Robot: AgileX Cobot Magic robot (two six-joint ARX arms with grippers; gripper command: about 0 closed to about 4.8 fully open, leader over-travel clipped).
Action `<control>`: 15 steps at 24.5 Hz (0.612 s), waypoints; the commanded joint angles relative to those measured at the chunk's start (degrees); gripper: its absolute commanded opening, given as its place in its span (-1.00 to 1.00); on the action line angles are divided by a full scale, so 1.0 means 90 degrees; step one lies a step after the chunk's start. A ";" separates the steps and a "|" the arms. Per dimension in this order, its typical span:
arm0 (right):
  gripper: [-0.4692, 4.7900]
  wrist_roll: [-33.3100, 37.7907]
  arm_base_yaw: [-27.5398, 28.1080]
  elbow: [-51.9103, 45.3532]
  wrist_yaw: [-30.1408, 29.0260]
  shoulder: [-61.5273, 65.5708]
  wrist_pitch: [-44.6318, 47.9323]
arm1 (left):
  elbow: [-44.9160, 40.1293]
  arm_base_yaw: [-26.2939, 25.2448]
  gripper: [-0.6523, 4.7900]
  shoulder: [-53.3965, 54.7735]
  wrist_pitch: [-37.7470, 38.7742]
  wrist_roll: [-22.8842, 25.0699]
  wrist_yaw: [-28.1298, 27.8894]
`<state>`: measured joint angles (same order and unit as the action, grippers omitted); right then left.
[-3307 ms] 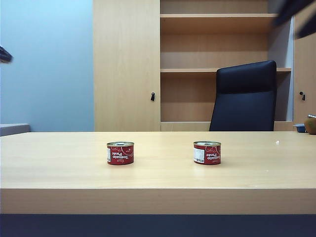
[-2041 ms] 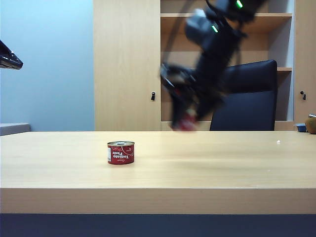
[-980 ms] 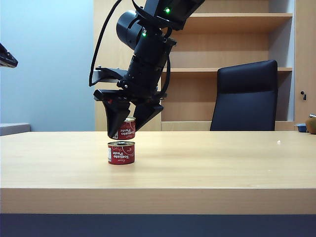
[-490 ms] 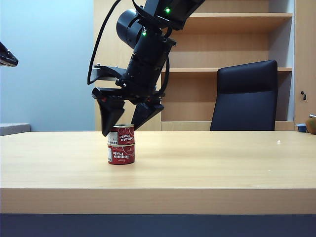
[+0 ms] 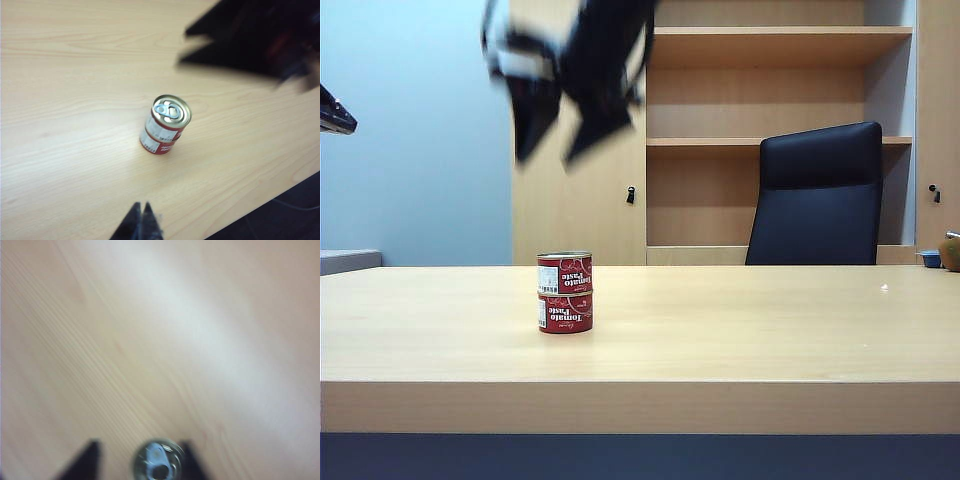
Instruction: Stack a can of tomatoes on the right onto the can of tomatoes on the left.
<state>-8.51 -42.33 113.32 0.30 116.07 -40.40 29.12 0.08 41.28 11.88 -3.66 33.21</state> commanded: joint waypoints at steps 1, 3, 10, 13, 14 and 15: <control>-0.84 0.0044 -0.0199 -0.0012 -0.0027 -0.0576 -0.0104 | 0.0019 -0.0005 -0.78 -0.0017 -0.0206 -0.0476 -0.0126; -0.84 0.0046 -0.0253 -0.0325 -0.0024 -0.1112 -0.0083 | 0.0019 -0.0005 -0.78 -0.0068 -0.0313 -0.0408 -0.0121; -0.84 0.0440 -0.0250 -0.3113 0.0002 -0.3521 0.2239 | 0.0002 -0.0005 -0.78 -0.1212 -0.0474 -0.0092 -0.1086; -0.84 0.0471 -0.0250 -0.4770 0.0311 -0.4835 0.3531 | -0.0024 -0.0005 -0.78 -0.1797 -0.0488 -0.0080 -0.2123; -0.84 0.0478 -0.0253 -0.5209 0.0478 -0.5217 0.3861 | -0.0058 -0.0005 -0.78 -0.1945 -0.0517 -0.0041 -0.2365; -0.84 0.0522 -0.0255 -0.5637 0.0670 -0.5595 0.4204 | -0.0124 -0.0002 -0.78 -0.2108 -0.0566 0.0063 -0.2494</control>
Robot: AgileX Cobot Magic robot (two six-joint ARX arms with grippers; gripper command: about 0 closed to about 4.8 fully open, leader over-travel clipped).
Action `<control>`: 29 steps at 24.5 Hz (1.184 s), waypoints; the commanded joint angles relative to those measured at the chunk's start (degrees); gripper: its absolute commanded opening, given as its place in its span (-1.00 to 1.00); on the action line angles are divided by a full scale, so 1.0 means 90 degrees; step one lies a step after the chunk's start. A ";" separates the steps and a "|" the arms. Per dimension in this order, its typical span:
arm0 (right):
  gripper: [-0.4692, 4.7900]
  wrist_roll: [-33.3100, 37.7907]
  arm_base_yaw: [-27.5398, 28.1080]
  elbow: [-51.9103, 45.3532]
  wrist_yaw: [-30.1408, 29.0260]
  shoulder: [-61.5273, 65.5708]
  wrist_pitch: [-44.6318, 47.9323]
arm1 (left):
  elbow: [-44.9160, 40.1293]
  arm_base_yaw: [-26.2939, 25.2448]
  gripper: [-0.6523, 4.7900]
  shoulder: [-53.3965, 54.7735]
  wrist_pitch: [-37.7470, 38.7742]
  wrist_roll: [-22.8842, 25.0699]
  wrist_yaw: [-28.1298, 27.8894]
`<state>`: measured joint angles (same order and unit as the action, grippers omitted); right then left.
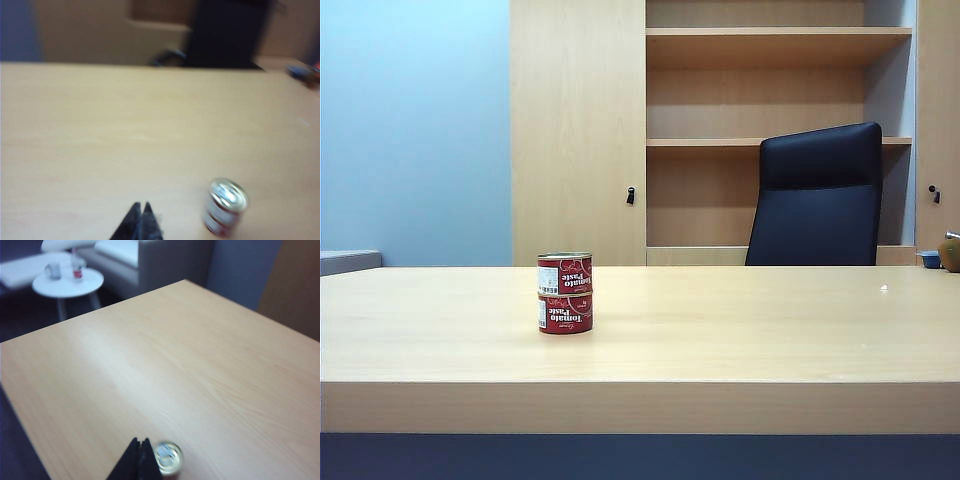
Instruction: Stack a can of tomatoes on the right onto the can of tomatoes on the left.
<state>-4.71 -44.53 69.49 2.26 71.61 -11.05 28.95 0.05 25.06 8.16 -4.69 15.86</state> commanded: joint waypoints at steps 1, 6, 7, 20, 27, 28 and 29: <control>-0.84 0.0151 -0.0010 -0.1076 0.0610 -0.0945 0.1195 | -0.0175 0.0000 -0.78 -0.0415 -0.0211 0.0219 -0.0600; -0.84 0.0376 -0.0015 -0.2195 0.1229 -0.2353 0.1821 | -0.0821 0.0000 -0.78 -0.1025 -0.0571 0.0214 -0.0597; -0.84 0.0398 -0.0015 -0.2341 0.1382 -0.2679 0.1809 | -0.0950 0.0000 -0.78 -0.1156 -0.0588 0.0214 -0.0559; -0.84 0.0381 -0.0024 -0.2577 0.2477 -0.5433 -0.0119 | -0.2747 -0.0005 -0.78 -0.2764 -0.0884 0.0131 -0.1037; -0.84 0.0486 -0.0017 -0.2577 0.2159 -0.5867 -0.1647 | -0.3157 0.0000 -0.78 -0.2764 -0.1042 0.0175 -0.1103; -0.84 0.0580 -0.0015 -0.2577 0.2013 -0.5867 -0.1778 | -0.3157 0.0000 -0.78 -0.2764 -0.1013 0.0189 -0.1100; -0.84 0.0665 -0.0015 -0.2579 0.1877 -0.5858 -0.1906 | -0.3157 0.0000 -0.78 -0.2764 -0.1015 0.0192 -0.1103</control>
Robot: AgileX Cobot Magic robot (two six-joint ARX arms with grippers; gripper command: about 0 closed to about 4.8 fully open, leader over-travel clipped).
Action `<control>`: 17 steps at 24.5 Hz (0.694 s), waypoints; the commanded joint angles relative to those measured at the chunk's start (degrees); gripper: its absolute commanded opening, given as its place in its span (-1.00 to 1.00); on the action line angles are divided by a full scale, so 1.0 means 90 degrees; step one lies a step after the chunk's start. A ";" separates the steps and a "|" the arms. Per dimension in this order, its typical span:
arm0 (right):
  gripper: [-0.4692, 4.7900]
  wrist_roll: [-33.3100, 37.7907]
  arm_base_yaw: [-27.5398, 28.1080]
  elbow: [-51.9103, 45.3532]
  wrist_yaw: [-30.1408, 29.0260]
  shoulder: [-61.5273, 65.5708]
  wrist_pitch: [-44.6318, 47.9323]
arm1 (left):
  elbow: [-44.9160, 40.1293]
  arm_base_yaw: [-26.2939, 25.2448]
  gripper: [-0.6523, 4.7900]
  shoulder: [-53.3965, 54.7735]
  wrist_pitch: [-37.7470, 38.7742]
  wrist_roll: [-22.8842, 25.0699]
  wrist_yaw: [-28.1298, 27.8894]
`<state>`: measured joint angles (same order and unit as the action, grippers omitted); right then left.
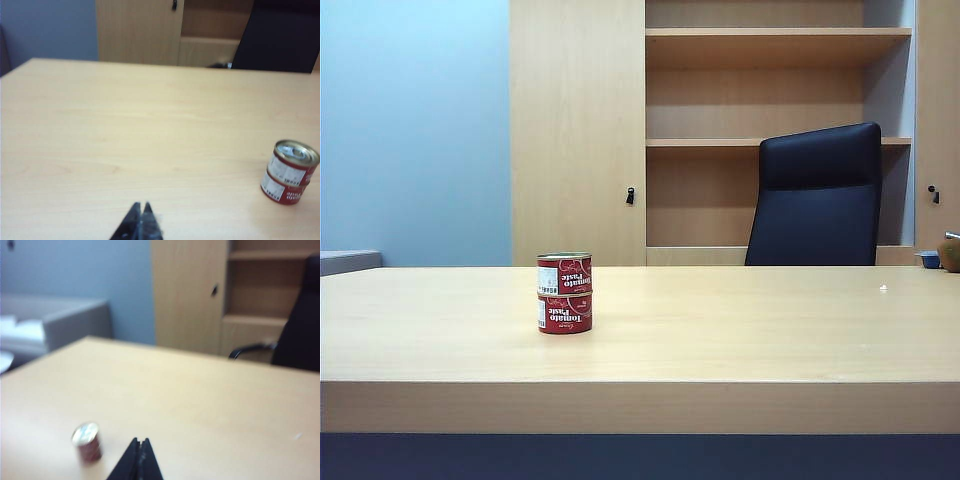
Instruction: Stack a can of tomatoes on the right onto the can of tomatoes on the left.
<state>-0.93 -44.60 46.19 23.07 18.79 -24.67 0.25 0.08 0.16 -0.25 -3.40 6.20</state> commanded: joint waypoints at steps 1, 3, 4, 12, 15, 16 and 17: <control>-0.84 0.0274 -0.0010 0.0002 -0.0486 0.0039 -0.0459 | 0.0032 -0.0002 -0.78 0.0002 -0.0078 0.0046 -0.0034; -0.84 0.0274 -0.0007 -0.0066 -0.0653 0.0070 -0.0471 | 0.0032 -0.0002 -0.78 0.0002 -0.0051 0.0044 -0.0129; -0.84 0.0274 -0.0010 -0.0129 -0.0775 0.0075 -0.0452 | 0.0032 -0.0002 -0.78 0.0002 -0.0017 0.0044 -0.0143; -0.84 0.0318 -0.0007 -0.1042 -0.1275 0.0138 -0.0386 | 0.0032 -0.0002 -0.78 0.0002 0.1132 0.0041 -0.0163; -0.84 0.0318 -0.0007 -0.1175 -0.1268 0.0136 -0.0685 | 0.0032 -0.0002 -0.78 0.0002 0.1154 0.0041 -0.0163; -0.84 0.0318 -0.0007 -0.1175 -0.1268 0.0136 -0.0787 | 0.0032 -0.0002 -0.78 0.0002 0.1154 0.0041 -0.0163; -0.84 0.0318 -0.0007 -0.1175 -0.1268 0.0129 -0.0974 | 0.0032 -0.0002 -0.78 0.0002 0.1154 0.0039 -0.0163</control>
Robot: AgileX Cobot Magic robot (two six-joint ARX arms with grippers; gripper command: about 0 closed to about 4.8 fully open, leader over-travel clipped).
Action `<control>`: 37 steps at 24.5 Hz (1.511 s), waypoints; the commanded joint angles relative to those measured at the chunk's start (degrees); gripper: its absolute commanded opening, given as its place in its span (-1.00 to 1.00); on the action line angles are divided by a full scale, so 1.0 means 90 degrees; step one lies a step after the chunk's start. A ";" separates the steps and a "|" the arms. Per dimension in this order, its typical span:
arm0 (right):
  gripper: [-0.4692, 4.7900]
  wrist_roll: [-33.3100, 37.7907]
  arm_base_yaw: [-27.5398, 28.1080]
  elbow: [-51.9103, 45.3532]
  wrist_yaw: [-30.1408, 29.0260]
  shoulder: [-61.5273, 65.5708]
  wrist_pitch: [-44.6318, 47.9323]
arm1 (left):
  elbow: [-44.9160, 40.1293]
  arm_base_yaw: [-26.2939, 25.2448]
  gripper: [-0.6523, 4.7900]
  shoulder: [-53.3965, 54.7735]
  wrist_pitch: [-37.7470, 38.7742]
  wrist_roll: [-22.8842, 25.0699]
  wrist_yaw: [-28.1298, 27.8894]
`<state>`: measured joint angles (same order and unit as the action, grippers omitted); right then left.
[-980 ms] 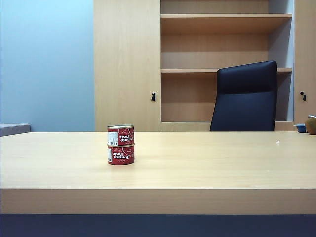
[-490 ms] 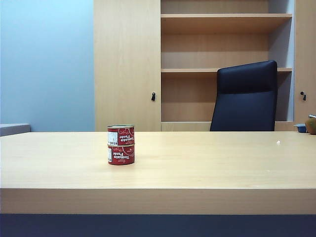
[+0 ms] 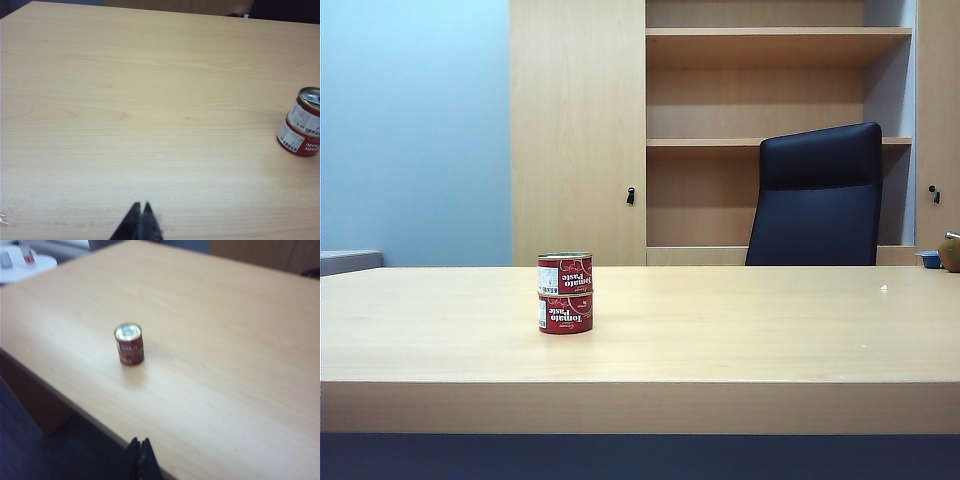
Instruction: Stack a can of tomatoes on the right onto the can of tomatoes on the left.
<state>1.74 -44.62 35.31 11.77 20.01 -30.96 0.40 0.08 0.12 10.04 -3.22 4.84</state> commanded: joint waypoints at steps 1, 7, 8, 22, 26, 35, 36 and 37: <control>-0.84 0.0019 -0.0005 0.0034 -0.0012 -0.0007 -0.0342 | 0.0015 -0.0002 -0.78 0.0007 0.0010 0.0022 -0.0012; -0.84 -0.0017 -0.0005 0.0034 -0.0005 -0.0012 -0.0447 | 0.0015 -0.0002 -0.78 0.0007 0.0010 0.0022 -0.0012; -0.84 -0.0131 0.0019 0.0034 0.0024 -0.0027 -0.0430 | 0.0015 -0.0002 -0.78 0.0007 0.0010 0.0022 -0.0012; -0.84 -0.0670 0.4580 -0.1838 -0.1717 -0.1151 0.3956 | 0.0015 0.0000 -0.78 0.0007 0.0010 0.0022 -0.0012; -0.84 -0.0661 0.5367 -0.2492 -0.2152 -0.1775 0.3759 | 0.0015 0.0000 -0.78 0.0007 0.0010 0.0022 -0.0012; -0.84 -0.0661 0.5229 -0.3587 -0.1880 -0.2242 0.3417 | 0.0015 0.0000 -0.78 0.0007 0.0005 0.0022 -0.0012; -0.84 -0.0661 0.5129 -0.3696 -0.1773 -0.2242 0.3415 | 0.0015 0.0000 -0.78 0.0007 0.0007 0.0022 -0.0012; -0.84 -0.0661 0.5056 -0.3784 -0.1688 -0.2242 0.3405 | 0.0015 0.0000 -0.78 0.0007 0.0010 0.0022 -0.0015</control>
<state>-4.32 1.67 2.04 -5.13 -0.01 -0.86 0.43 0.08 0.14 10.11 -3.22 4.69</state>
